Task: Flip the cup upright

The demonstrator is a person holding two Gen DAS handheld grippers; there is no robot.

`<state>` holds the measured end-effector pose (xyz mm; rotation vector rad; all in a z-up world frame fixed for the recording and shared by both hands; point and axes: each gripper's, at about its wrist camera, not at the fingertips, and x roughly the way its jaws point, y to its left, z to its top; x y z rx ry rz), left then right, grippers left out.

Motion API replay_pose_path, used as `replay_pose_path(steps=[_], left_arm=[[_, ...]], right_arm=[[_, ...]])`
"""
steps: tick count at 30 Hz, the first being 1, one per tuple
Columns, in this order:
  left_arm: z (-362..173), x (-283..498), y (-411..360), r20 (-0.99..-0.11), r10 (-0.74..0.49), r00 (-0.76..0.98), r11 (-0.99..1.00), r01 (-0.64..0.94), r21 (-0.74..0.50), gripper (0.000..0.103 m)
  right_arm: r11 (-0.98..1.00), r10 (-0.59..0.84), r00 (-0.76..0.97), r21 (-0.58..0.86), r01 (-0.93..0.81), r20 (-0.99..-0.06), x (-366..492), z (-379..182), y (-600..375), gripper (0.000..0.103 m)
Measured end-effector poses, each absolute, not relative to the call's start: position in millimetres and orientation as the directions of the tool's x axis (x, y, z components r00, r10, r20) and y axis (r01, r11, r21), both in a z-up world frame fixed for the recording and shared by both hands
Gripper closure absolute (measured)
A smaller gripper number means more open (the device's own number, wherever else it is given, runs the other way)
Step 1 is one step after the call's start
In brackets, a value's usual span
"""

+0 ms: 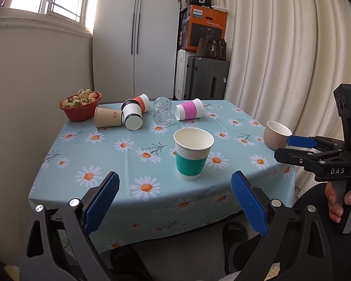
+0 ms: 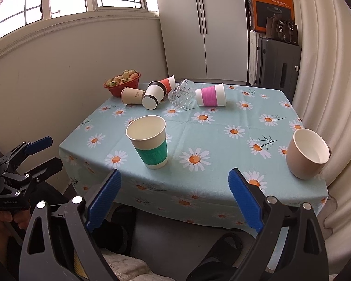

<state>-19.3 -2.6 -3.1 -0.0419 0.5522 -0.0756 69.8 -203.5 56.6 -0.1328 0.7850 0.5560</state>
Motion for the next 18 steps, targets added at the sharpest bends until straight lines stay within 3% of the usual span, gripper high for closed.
replay_pose_path(steps=[18], left_arm=[[-2.7,-20.1,-3.3,-0.529,-0.084,0.845,0.996,0.057,-0.067,0.009]], right_arm=[[0.849,0.411,0.576,0.067,-0.524,-0.706,68.7,55.9,-201.5,0.01]])
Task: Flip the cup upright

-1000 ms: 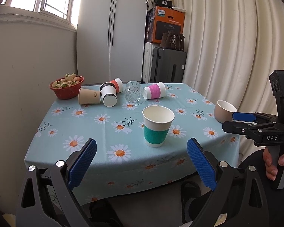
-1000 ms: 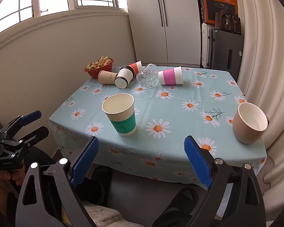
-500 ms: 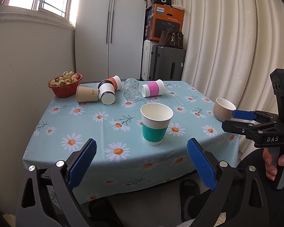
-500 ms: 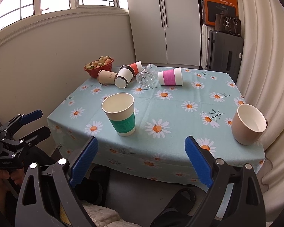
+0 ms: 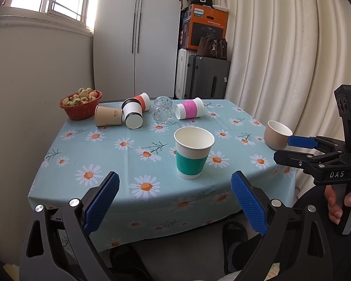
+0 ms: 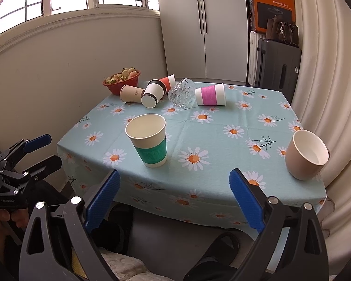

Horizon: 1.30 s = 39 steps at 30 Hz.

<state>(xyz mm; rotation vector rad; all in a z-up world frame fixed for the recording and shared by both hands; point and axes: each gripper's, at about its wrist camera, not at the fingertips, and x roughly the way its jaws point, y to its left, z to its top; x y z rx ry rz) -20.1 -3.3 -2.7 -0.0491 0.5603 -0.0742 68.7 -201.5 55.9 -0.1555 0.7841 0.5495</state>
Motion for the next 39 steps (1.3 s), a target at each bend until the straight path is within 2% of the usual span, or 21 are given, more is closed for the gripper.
replay_pose_path(steps=[39], left_arm=[[-2.8,-18.7,-1.4,-0.527,-0.084,0.845,0.996,0.053,-0.074,0.009]], right_arm=[[0.85,0.404,0.579,0.057,-0.524,-0.708,68.4,55.4,-199.1,0.01]])
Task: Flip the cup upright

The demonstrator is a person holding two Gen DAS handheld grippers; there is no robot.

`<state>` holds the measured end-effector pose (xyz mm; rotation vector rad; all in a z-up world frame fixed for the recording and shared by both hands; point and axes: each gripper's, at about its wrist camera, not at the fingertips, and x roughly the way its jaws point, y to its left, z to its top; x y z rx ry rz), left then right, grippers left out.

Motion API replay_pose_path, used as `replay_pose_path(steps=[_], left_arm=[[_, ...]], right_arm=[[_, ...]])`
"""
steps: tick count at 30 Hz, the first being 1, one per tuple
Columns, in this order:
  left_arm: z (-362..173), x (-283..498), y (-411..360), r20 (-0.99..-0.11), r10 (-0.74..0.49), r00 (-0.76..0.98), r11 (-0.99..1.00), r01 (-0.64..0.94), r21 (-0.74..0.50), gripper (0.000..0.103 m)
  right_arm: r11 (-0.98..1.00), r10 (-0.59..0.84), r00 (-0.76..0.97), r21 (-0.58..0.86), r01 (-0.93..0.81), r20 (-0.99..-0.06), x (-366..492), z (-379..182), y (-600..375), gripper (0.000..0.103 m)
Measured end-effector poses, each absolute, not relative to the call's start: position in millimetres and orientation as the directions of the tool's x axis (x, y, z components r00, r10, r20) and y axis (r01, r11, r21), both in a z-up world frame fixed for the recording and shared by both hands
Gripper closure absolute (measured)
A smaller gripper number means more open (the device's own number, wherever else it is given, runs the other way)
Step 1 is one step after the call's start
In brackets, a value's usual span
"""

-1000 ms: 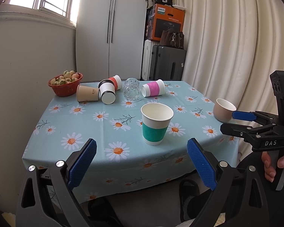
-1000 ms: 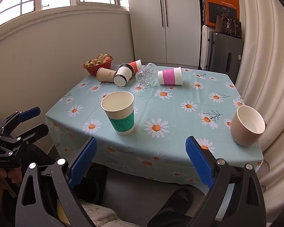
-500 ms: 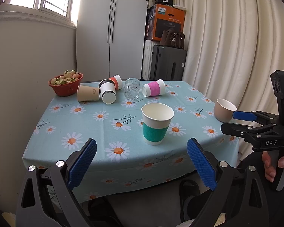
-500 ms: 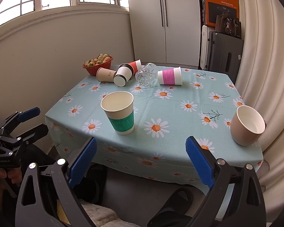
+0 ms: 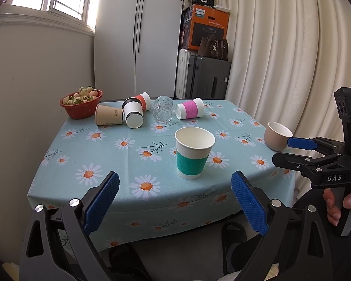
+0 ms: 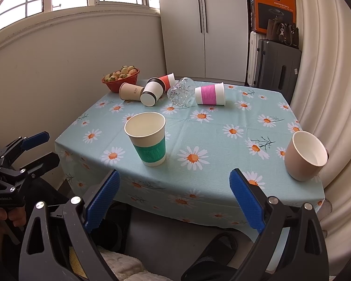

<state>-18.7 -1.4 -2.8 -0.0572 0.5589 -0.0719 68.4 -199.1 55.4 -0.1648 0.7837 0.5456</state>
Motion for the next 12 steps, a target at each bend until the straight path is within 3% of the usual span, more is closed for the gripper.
replay_pose_path(steps=[12], left_arm=[[-4.8,-18.6,0.2,-0.53,-0.079,0.844,0.996,0.049,-0.07,0.009]], right_arm=[[0.85,0.404,0.578,0.056,-0.525,-0.709,68.8,55.2,-199.5,0.01]])
